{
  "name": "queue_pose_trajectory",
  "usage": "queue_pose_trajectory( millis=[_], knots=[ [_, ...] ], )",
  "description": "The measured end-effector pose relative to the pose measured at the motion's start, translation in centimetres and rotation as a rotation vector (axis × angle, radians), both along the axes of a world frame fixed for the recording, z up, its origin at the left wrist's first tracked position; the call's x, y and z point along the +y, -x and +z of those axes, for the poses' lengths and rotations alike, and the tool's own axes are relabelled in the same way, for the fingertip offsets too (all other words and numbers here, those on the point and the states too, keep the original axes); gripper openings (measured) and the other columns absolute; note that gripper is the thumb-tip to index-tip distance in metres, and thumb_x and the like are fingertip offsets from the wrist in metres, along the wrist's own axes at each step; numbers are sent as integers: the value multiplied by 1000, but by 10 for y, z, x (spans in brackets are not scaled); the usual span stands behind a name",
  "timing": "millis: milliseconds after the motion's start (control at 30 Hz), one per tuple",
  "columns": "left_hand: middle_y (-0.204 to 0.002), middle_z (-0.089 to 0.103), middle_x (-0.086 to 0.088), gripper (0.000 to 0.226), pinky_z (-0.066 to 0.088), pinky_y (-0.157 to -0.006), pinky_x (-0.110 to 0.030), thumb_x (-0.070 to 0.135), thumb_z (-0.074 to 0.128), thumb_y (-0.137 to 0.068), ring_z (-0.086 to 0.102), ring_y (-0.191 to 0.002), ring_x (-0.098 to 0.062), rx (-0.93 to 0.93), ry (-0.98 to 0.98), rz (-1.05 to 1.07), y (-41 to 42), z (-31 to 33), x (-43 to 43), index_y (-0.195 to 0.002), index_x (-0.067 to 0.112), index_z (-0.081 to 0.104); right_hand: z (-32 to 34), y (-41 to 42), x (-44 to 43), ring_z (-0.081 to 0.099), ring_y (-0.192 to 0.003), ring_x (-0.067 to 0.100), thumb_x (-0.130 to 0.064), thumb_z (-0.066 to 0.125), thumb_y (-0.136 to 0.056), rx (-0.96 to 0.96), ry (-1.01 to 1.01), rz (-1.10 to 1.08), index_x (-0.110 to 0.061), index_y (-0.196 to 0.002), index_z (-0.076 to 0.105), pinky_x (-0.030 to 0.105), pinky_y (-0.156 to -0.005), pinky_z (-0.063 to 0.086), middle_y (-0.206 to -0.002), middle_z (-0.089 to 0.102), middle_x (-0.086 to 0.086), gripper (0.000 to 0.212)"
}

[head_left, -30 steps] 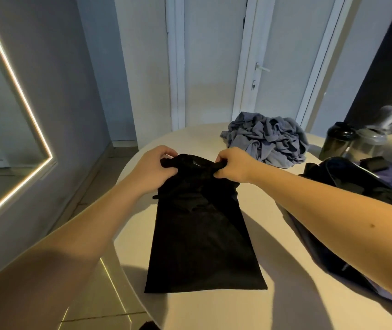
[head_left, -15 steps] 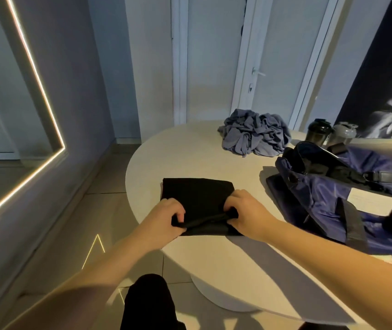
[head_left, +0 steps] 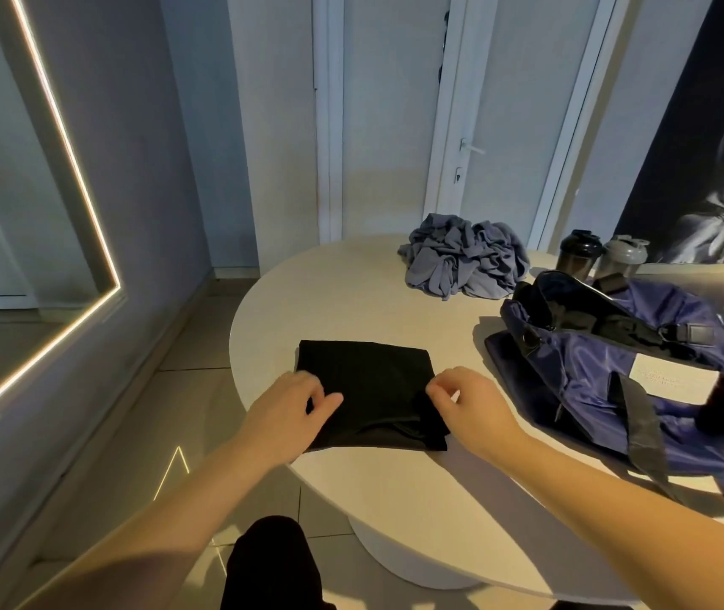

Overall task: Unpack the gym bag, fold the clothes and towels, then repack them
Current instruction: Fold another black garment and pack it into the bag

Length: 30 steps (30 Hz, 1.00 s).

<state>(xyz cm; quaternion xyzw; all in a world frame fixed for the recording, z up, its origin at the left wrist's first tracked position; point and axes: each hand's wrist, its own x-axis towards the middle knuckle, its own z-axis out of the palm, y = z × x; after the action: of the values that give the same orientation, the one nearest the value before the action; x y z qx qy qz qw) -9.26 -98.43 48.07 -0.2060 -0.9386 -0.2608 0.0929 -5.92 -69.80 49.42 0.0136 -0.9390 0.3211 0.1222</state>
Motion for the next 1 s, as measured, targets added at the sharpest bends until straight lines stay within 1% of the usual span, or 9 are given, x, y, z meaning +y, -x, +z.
queue_pose_trajectory(
  millis=[67,167,267,400,600,700,800,900,1000],
  knots=[
    [-139,53,12,35,41,-111,-30,56,46,-100,46,-130,-6,47,-58,7,7,-2,12,-118,30,62,0,14,-2,64,-101,17,-31,56,-101,-64,51,-159,-19,-118,67,27,-87,51,-111,67,-3,24],
    [-166,16,17,60,17,-124,-32,55,43,-103,12,-152,-4,-53,-64,-136,10,-3,31,-157,32,32,3,33,-5,62,-107,24,-34,62,-99,-331,189,-254,-13,-129,58,28,-84,49,-119,64,5,37],
    [-169,4,16,63,9,-127,-35,53,37,-105,-1,-154,-3,-61,52,-239,13,-3,51,-162,34,16,15,45,-12,63,-95,24,-31,65,-97,-487,349,-343,-8,-120,59,31,-81,54,-108,64,10,34],
    [-170,-3,9,60,1,-128,-37,52,25,-108,-10,-155,-8,-56,283,-234,25,-10,63,-162,31,11,31,51,-18,61,-81,23,-24,68,-96,-658,454,-357,-6,-109,55,37,-89,56,-112,63,15,26],
    [-169,-8,11,63,-4,-128,-39,58,13,-104,-14,-154,-9,-164,385,-230,27,-26,61,-162,34,6,34,60,-21,67,-106,32,-24,72,-92,-813,511,-303,-8,-113,59,38,-99,54,-115,67,16,29],
    [-169,4,13,57,0,-128,-39,53,31,-107,-5,-155,-8,-296,231,-245,35,-12,59,-160,35,23,31,59,-23,66,-97,32,-21,74,-91,-849,552,-280,-6,-111,57,39,-94,56,-108,66,16,30],
    [-161,35,4,55,22,-123,-44,52,49,-101,21,-150,-20,-156,76,35,48,0,45,-150,26,47,32,59,-22,63,-94,31,-21,72,-93,-790,513,-213,-8,-114,53,41,-88,56,-107,62,12,31],
    [-147,46,-9,69,39,-111,-49,55,58,-94,36,-137,-31,-243,124,399,63,6,23,-148,15,43,32,62,-17,63,-106,32,-20,72,-92,-712,506,-139,-8,-127,51,46,-94,57,-119,61,11,43],
    [-141,48,-13,84,44,-104,-47,61,66,-87,45,-130,-35,-459,103,480,71,11,18,-147,10,39,33,61,-15,65,-105,31,-16,71,-93,-706,616,-78,-8,-137,48,45,-89,60,-125,60,11,51]
  ],
)
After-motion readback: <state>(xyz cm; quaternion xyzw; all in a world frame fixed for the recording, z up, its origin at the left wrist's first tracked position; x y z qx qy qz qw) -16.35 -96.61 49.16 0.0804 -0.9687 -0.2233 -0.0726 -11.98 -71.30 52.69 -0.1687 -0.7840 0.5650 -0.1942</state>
